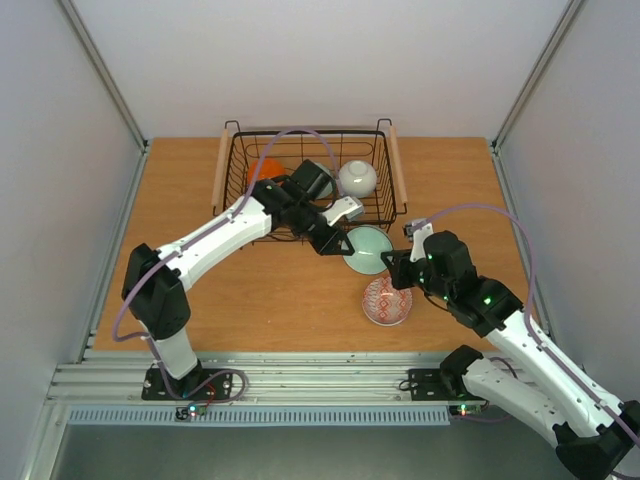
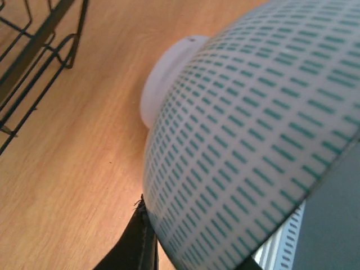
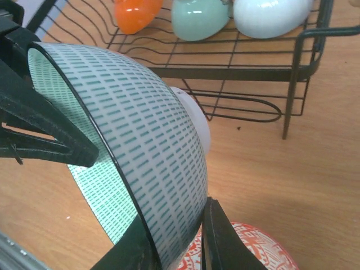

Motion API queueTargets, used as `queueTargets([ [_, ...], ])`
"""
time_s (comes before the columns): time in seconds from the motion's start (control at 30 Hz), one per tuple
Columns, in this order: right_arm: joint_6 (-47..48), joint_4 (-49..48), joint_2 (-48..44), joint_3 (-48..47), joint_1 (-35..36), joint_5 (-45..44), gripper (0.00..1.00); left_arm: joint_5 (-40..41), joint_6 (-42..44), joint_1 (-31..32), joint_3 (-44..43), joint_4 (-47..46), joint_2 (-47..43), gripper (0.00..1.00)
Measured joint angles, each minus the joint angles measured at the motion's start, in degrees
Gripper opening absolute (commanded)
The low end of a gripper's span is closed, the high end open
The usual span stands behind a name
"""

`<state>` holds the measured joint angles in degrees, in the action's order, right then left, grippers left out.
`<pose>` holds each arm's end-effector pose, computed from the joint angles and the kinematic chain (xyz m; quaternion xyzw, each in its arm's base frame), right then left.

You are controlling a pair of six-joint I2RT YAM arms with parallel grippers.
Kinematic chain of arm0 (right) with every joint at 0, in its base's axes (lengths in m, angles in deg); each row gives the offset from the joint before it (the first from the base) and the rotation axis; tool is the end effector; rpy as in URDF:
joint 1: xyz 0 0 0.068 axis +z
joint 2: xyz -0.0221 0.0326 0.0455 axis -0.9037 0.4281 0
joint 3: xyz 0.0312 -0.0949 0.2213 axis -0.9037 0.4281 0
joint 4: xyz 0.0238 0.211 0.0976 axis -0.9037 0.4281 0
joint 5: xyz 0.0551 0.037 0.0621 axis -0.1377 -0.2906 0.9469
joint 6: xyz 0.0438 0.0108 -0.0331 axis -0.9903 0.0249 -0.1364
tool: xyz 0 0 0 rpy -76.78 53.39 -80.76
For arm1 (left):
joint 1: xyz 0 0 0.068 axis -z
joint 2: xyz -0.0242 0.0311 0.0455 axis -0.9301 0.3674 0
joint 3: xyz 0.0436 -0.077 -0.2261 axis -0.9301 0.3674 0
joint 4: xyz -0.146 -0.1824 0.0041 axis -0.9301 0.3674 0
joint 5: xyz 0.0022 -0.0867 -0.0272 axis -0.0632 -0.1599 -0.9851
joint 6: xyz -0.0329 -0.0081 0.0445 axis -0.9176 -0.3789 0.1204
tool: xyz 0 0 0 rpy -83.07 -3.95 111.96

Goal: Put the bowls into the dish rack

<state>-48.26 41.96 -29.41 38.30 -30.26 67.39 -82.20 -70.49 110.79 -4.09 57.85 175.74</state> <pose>0.1287 0.0901 0.2763 -0.3026 0.8208 0.1423 0.4630 0.2311 -0.2418 0.2811 0.4675 0.7918 -0.3629 0.1512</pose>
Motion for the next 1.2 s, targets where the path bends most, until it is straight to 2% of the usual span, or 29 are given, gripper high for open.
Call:
queueTargets([
  [0.1, -1.18, 0.0, 1.46, 0.17, 0.0, -1.25, 0.01, 2.25, -3.52, 0.33, 0.0, -1.68, 1.36, 0.0],
  [0.33, -1.07, -0.07, 1.16, 0.31, -0.07, -0.92, 0.04, 0.81, -2.49, 0.07, 0.02, -1.22, 1.31, 0.0],
  [0.37, -1.03, -0.07, 1.16, 0.31, -0.07, -0.85, 0.09, 0.72, -2.4, 0.04, 0.02, -1.2, 1.31, 0.0],
  [0.47, -0.87, -0.07, 1.14, 0.31, -0.09, -0.46, 0.45, 0.66, -2.12, 0.0, 0.0, -1.16, 1.31, 0.0],
  [0.53, -0.09, -1.03, 0.44, 0.33, -0.04, 2.29, 0.64, 0.11, -0.55, -0.44, 0.02, -1.31, 1.31, 0.0],
  [0.6, 1.11, -3.39, -0.92, 0.33, 0.48, 4.7, 0.76, -2.34, 1.77, -0.5, 0.11, -0.94, 1.09, 0.0],
  [0.7, 1.53, -5.4, -3.04, 0.39, 0.39, 6.01, 0.86, -4.39, 4.04, -0.09, 0.13, -1.01, 0.92, 0.0],
  [0.83, 1.86, -7.21, -5.03, 0.39, 0.37, 6.84, 0.94, -7.04, 5.53, -0.26, 0.61, -1.25, 0.92, 0.0],
  [1.07, 1.38, -8.87, -5.73, 0.39, 0.37, 8.35, 0.98, -16.06, 5.46, -5.49, 2.51, -2.27, 1.01, 0.01],
  [1.2, 0.7, -10.01, -5.49, 0.85, 0.37, 10.1, 0.98, -17.86, 5.49, -7.21, 2.62, -3.13, 1.01, 0.0],
])
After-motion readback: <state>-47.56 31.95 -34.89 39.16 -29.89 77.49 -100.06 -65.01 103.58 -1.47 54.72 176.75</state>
